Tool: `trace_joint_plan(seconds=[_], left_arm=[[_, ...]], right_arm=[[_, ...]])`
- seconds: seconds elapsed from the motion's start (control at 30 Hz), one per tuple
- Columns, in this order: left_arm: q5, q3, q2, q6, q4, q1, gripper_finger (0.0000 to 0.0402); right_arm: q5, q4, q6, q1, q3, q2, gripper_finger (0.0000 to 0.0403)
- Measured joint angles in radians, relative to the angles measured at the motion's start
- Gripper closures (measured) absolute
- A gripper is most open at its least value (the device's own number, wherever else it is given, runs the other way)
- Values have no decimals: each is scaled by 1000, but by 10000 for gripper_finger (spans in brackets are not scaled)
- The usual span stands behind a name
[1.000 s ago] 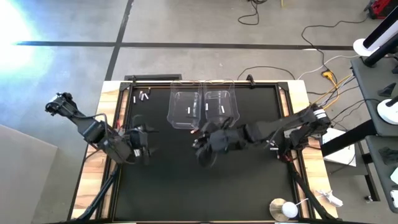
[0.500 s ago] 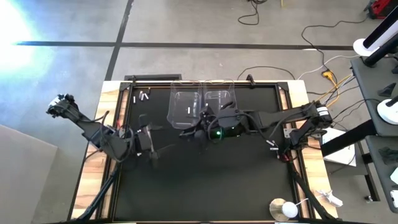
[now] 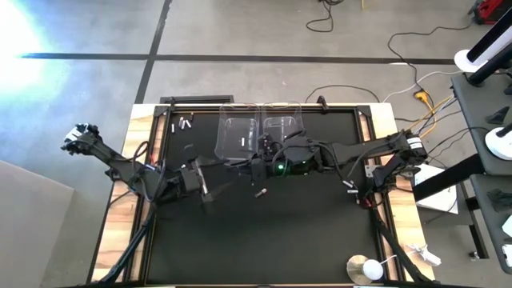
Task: Sort batteries
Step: Put the black battery into the left transparent bin
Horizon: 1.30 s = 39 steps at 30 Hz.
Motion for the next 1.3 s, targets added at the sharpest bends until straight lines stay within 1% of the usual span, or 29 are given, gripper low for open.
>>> trace_joint_plan(seconds=[0.13,0.37,0.47,0.7,0.83,0.87,1.03,1.13,1.23,1.3], left_arm=[[22,0,8,-27,0,0,182],[21,0,13,-48,18,13,265],[21,0,27,-49,21,31,295],[20,0,41,-52,28,46,339],[22,0,28,-38,19,45,375],[21,0,23,-49,22,45,384],[31,0,-26,-89,4,43,388],[31,0,-79,-96,-35,44,388],[31,1,-142,-130,-115,60,388],[47,2,-173,-186,-209,99,388]], right_arm=[[2,-5,1,0,0,0,212],[2,0,-6,2,0,0,212],[1,0,-13,3,0,0,213],[-3,0,-25,6,0,0,212],[1,4,-15,9,0,0,211],[-5,0,-34,10,0,0,209],[15,1,-61,13,0,-2,178],[23,-5,-116,11,6,-16,155],[57,-22,-176,8,25,-48,134],[83,-56,-220,8,37,-74,124]])
